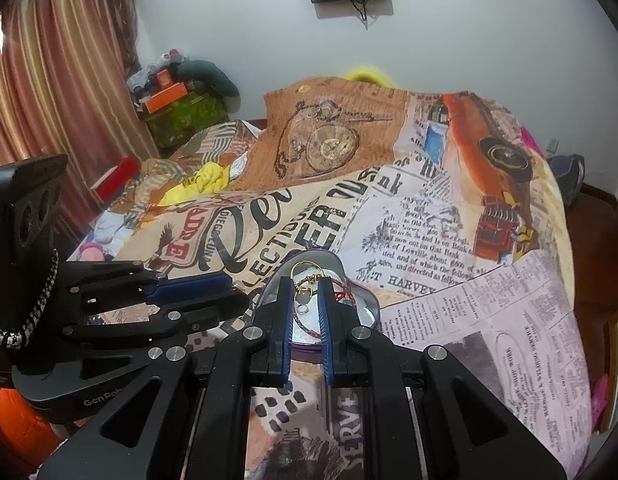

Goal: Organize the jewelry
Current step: 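Carry the gold earring into the heart tin with the right gripper, then open the right gripper and lift it away from the tin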

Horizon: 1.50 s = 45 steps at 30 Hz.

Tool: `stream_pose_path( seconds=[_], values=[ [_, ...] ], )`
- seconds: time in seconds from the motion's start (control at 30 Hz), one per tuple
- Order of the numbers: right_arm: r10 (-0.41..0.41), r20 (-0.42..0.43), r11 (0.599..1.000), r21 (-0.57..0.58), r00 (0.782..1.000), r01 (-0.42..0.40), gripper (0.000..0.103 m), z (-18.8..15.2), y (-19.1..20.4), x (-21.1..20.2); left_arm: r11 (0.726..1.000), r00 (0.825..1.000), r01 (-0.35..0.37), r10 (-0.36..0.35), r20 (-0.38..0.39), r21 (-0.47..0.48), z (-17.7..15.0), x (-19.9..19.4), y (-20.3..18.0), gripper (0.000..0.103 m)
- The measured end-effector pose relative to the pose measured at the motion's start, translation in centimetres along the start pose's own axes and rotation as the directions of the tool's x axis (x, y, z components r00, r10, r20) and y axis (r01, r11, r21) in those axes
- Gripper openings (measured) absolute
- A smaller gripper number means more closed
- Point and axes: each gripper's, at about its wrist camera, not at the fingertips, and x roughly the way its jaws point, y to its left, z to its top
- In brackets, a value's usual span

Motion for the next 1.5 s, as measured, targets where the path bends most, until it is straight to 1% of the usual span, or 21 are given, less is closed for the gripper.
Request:
stream_pose_path(
  seconds=[0.33, 0.6, 0.8, 0.93, 1.1, 1.2, 1.27, 1.3, 1.5],
  values=[
    [0.028, -0.065, 1.000, 0.016, 0.997, -0.027, 0.011, -0.6, -1.1, 2.7, 1.000, 0.999, 0.016, -0.016, -0.037, -0.003, -0.1, 2.1, 0.3, 0.016],
    [0.033, -0.104, 0.999, 0.003, 0.994, -0.033, 0.011, -0.9, -1.6, 3.7, 1.000, 0.998, 0.023, -0.023, -0.054, 0.000, 0.0, 2.9, 0.2, 0.016],
    [0.030, -0.117, 0.999, -0.012, 0.993, -0.031, 0.011, -1.1, -1.3, 4.0, 1.000, 0.998, 0.025, -0.026, -0.057, -0.008, 0.1, 3.0, 0.4, 0.016],
    [0.012, -0.115, 0.999, -0.031, 0.993, -0.015, 0.011, -1.0, -1.1, 3.9, 1.000, 0.999, 0.014, -0.014, -0.048, -0.004, 0.1, 2.7, 0.4, 0.016],
    [-0.003, -0.118, 0.999, -0.044, 0.993, -0.002, 0.011, -0.7, -0.9, 3.6, 1.000, 0.999, 0.006, -0.007, -0.035, -0.025, 0.3, 1.9, 0.9, 0.016],
    [-0.013, -0.122, 0.999, -0.044, 0.992, 0.008, 0.016, -0.5, -0.8, 3.5, 0.999, 1.000, 0.000, -0.001, -0.019, -0.036, 0.5, 1.0, 1.2, 0.016],
    [-0.020, -0.115, 0.999, -0.043, 0.993, 0.015, 0.027, -0.3, -0.7, 3.2, 0.999, 1.000, -0.008, 0.008, -0.007, -0.041, 0.7, 0.3, 1.4, 0.016],
    [-0.022, -0.110, 0.999, -0.044, 0.994, 0.017, 0.029, -0.3, -0.7, 3.1, 0.999, 1.000, -0.012, 0.012, -0.001, -0.043, 0.8, 0.0, 1.4, 0.016],
    [-0.045, -0.059, 0.998, -0.052, 0.997, 0.042, 0.030, 0.5, 0.1, 0.7, 0.998, 0.998, -0.039, 0.041, 0.043, -0.052, 1.4, -2.4, 1.4, 0.016]
  ],
)
